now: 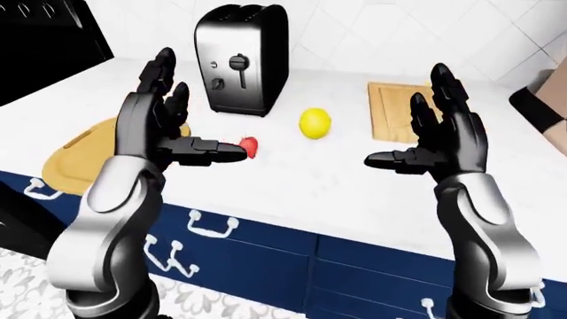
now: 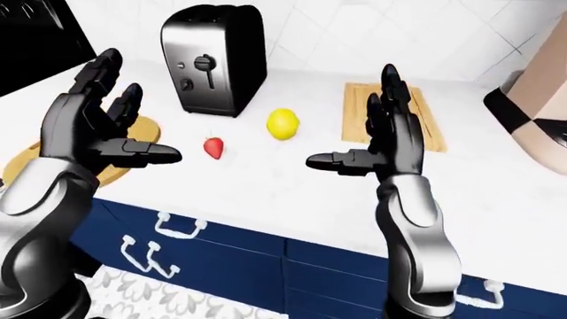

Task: Place the lemon and the strawberry on separate cutting boards.

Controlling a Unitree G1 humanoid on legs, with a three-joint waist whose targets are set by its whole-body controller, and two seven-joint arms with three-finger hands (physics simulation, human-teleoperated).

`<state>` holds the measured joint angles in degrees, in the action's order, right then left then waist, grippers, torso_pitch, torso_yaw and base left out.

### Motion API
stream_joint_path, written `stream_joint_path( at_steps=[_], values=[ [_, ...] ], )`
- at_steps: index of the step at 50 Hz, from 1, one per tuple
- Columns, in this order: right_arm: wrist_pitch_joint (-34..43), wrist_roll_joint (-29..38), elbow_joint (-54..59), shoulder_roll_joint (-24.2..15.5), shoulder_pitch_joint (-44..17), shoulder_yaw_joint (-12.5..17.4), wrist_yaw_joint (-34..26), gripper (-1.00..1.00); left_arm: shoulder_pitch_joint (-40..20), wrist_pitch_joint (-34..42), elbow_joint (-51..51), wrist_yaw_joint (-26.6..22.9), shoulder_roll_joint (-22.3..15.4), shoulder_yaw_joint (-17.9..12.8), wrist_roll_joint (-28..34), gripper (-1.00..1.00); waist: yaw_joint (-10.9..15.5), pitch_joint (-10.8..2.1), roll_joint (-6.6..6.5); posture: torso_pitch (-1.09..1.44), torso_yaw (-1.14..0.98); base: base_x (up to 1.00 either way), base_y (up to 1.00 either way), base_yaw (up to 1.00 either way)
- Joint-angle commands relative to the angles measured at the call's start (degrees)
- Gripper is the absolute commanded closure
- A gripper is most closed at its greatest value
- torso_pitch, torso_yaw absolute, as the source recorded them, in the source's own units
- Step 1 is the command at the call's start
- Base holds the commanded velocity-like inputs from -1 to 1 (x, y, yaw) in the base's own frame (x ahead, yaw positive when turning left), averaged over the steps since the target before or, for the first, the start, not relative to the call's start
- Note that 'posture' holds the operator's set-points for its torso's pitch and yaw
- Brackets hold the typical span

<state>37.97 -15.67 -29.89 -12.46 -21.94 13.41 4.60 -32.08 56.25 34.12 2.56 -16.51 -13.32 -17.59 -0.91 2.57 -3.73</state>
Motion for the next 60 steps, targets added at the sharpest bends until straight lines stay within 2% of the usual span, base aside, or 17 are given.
stream_joint_path(
  at_steps=[1,2,4,6,8,10,12,13,15,17,22,26,31,39,45,54,60],
  values=[
    [-1.15,-0.15,-1.79,-0.14,-1.38,-0.32,-0.04,-1.00,-0.77,-1.67,0.67,0.22,-0.63,-0.96,0.39,-1.00,0.17,-1.40,-1.43,0.00,0.00,0.36,0.00,0.00],
    [-1.41,-0.07,-1.56,-0.11,-1.38,-0.36,-0.10,-1.00,-0.61,-1.89,0.58,0.14,-0.64,-0.99,0.38,-1.00,0.70,-1.39,-0.58,0.00,0.00,0.36,0.00,0.00],
    [-1.81,-0.23,-1.60,0.06,-1.14,-0.33,-0.30,-1.00,-0.25,-2.20,0.61,0.09,-0.59,-0.93,0.37,-1.00,0.73,-0.63,-0.73,0.00,0.00,0.36,0.00,0.00],
    [-1.41,-0.48,-2.11,0.13,-1.19,-0.34,-0.19,-1.00,-0.24,-2.36,0.44,0.02,-0.67,-1.06,0.32,-1.00,1.17,-0.59,0.15,0.00,0.00,0.23,0.00,0.00],
    [-1.38,-0.60,-2.11,0.10,-1.42,-0.27,-0.08,-1.00,-0.17,-2.13,0.80,0.08,-0.70,-1.16,0.15,-1.00,0.81,-1.11,1.24,0.00,0.00,0.00,0.00,0.00],
    [-1.26,-0.77,-2.30,0.08,-1.43,-0.33,-0.04,-1.00,-0.31,-1.85,1.03,0.15,-0.75,-1.15,0.00,-1.00,1.06,-0.36,2.87,0.00,0.00,0.00,0.00,0.00],
    [-1.30,-0.70,-2.14,0.02,-1.55,-0.46,-0.05,-1.00,-0.49,-1.98,0.74,0.11,-0.89,-1.19,-0.02,-1.00,1.19,-0.76,6.00,0.00,0.00,0.00,0.00,0.00],
    [-0.81,-0.77,-2.51,0.01,-1.68,-0.53,0.12,-1.00,-0.42,-2.11,0.69,0.06,-0.92,-1.25,-0.05,-1.00,1.50,-0.84,4.55,0.00,0.00,0.00,0.00,0.00],
    [-0.93,-0.60,-2.21,0.04,-1.91,-0.77,0.04,-1.00,-0.29,-1.15,1.94,0.23,-0.96,-1.49,-0.46,-1.00,1.13,-1.54,4.57,0.00,0.00,0.00,0.00,0.00],
    [-0.78,-0.55,-2.27,0.07,-2.19,-0.88,0.06,-1.00,-0.45,-0.25,2.96,0.40,-1.09,-1.64,-0.95,-1.00,1.06,-1.40,4.70,0.00,0.00,0.00,0.00,0.00],
    [0.51,-0.77,-3.07,-0.28,-3.05,-0.60,0.43,-1.00,-0.59,0.83,3.99,0.66,-1.47,-2.21,-1.66,-1.00,0.50,-1.88,3.46,0.00,0.00,0.00,0.00,0.00],
    [4.50,-0.43,-4.86,-1.35,-5.62,-1.11,1.28,-1.00,-0.77,1.59,4.89,1.12,-1.68,-2.42,-2.39,-1.00,0.67,-1.72,3.20,0.00,0.00,0.00,0.00,0.00],
    [10.23,2.41,-5.96,-1.80,-9.54,-3.33,1.40,-1.00,-0.36,2.10,5.95,1.42,-1.62,-2.38,-2.97,-1.00,0.97,-1.38,3.31,0.00,0.00,0.00,0.00,0.00],
    [15.43,8.72,0.48,-0.65,-18.48,-7.58,-0.60,-1.00,0.02,1.82,6.00,1.54,-1.69,-2.17,-3.35,-1.00,1.45,-1.12,3.53,0.00,0.00,0.00,0.00,0.00],
    [13.99,16.43,9.89,1.62,-23.54,-11.16,-3.64,-1.00,-0.28,1.14,5.01,1.13,-1.78,-2.14,-2.98,-1.00,1.76,-1.21,3.44,0.00,0.00,0.00,0.00,0.00],
    [7.35,25.91,20.73,5.43,-26.38,-13.30,-6.94,-1.00,0.18,0.33,4.61,0.93,-2.29,-2.98,-3.36,-1.00,1.66,-1.64,2.64,0.00,0.00,0.00,0.00,0.00],
    [3.71,29.79,26.11,7.61,-27.98,-13.72,-8.19,-1.00,0.27,0.53,4.91,1.23,-2.31,-2.98,-3.63,-1.00,1.23,-1.95,2.04,0.00,0.00,0.00,0.00,0.00]
  ],
)
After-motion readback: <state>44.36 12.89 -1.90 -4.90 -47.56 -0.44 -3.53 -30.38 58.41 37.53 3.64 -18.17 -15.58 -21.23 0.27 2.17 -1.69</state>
